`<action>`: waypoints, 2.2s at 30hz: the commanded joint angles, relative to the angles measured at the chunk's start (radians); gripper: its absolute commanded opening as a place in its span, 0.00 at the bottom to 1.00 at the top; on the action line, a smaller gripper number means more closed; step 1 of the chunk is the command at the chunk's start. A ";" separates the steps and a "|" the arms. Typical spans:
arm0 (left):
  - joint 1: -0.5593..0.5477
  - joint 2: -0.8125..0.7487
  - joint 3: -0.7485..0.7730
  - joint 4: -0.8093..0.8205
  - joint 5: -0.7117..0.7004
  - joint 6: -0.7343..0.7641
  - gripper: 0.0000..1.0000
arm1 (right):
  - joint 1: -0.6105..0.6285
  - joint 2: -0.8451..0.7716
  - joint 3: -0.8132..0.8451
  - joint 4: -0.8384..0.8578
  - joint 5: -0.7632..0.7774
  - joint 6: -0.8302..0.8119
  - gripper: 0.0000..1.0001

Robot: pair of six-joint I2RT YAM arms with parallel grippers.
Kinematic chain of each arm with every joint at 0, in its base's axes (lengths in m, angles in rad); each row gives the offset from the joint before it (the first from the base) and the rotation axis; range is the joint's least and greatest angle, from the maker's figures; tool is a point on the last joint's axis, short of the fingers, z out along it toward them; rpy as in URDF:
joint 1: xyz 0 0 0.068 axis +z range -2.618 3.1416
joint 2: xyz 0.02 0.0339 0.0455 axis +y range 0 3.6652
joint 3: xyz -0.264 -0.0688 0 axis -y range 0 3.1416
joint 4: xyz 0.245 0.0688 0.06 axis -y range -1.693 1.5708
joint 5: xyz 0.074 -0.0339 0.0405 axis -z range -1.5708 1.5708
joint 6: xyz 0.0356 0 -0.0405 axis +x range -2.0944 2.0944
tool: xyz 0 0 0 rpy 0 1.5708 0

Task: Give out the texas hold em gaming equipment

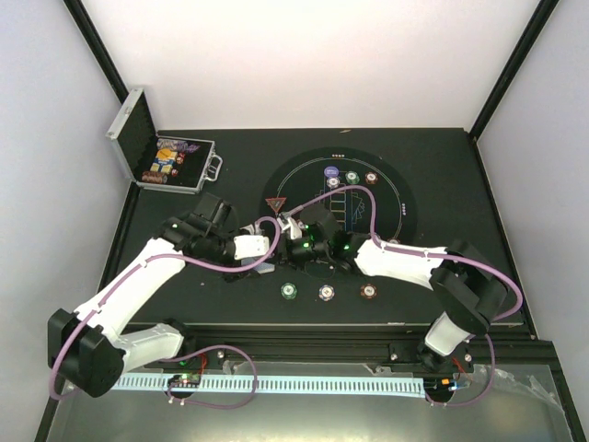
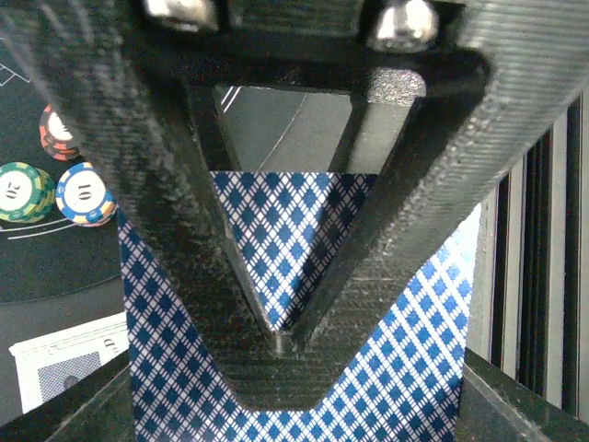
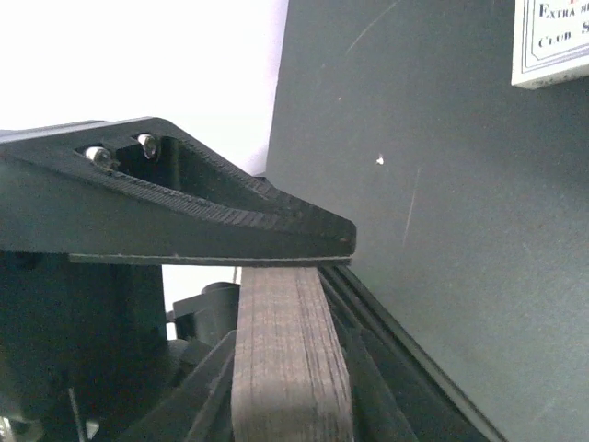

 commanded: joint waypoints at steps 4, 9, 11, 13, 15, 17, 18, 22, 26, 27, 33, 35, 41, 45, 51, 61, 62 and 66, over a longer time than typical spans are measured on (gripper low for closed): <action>-0.004 -0.038 0.031 0.005 -0.016 -0.031 0.02 | 0.001 0.000 0.047 -0.099 0.041 -0.042 0.40; -0.005 -0.027 0.035 -0.002 -0.011 -0.019 0.01 | 0.012 0.010 0.057 -0.094 0.019 -0.050 0.58; -0.005 -0.020 0.036 -0.007 -0.011 -0.016 0.01 | 0.019 0.017 0.062 -0.096 0.011 -0.053 0.61; -0.005 -0.014 0.037 -0.013 -0.011 -0.011 0.02 | 0.027 0.024 0.063 -0.080 -0.006 -0.053 0.64; -0.004 -0.010 0.037 -0.016 -0.011 -0.008 0.02 | 0.032 0.032 0.074 -0.071 -0.017 -0.054 0.66; -0.005 -0.005 0.038 -0.024 -0.011 -0.004 0.02 | 0.034 0.039 0.082 -0.067 -0.024 -0.056 0.68; -0.005 -0.002 0.039 -0.026 -0.011 -0.004 0.01 | 0.035 0.042 0.084 -0.067 -0.024 -0.056 0.68; -0.005 -0.007 0.038 -0.033 -0.017 -0.001 0.02 | 0.032 0.061 0.091 -0.089 -0.012 -0.055 0.65; -0.004 -0.018 0.038 -0.044 -0.019 0.006 0.02 | 0.020 0.064 0.073 -0.106 0.008 -0.059 0.60; -0.004 -0.019 0.040 -0.046 -0.021 0.007 0.02 | 0.016 0.061 0.065 -0.112 0.012 -0.061 0.60; -0.004 -0.024 0.044 -0.054 -0.022 0.009 0.02 | -0.002 0.026 0.020 -0.129 0.032 -0.068 0.56; -0.003 -0.023 0.044 -0.053 -0.027 0.009 0.02 | -0.005 0.013 0.011 -0.138 0.040 -0.072 0.55; 0.000 -0.019 0.043 -0.046 -0.037 0.004 0.01 | -0.007 -0.015 0.009 -0.193 0.061 -0.098 0.54; 0.002 -0.021 0.035 -0.041 -0.042 0.002 0.02 | -0.007 -0.035 0.013 -0.228 0.077 -0.114 0.52; 0.011 -0.016 0.009 -0.023 -0.053 0.004 0.02 | -0.007 -0.068 0.040 -0.285 0.098 -0.145 0.47; 0.027 -0.002 -0.021 0.003 -0.054 0.001 0.02 | -0.007 -0.075 0.095 -0.370 0.124 -0.181 0.35; 0.028 -0.002 -0.021 0.003 -0.055 0.002 0.02 | -0.007 -0.078 0.096 -0.376 0.129 -0.184 0.34; 0.039 -0.002 -0.027 0.000 -0.060 0.014 0.02 | -0.008 -0.085 0.100 -0.402 0.142 -0.194 0.32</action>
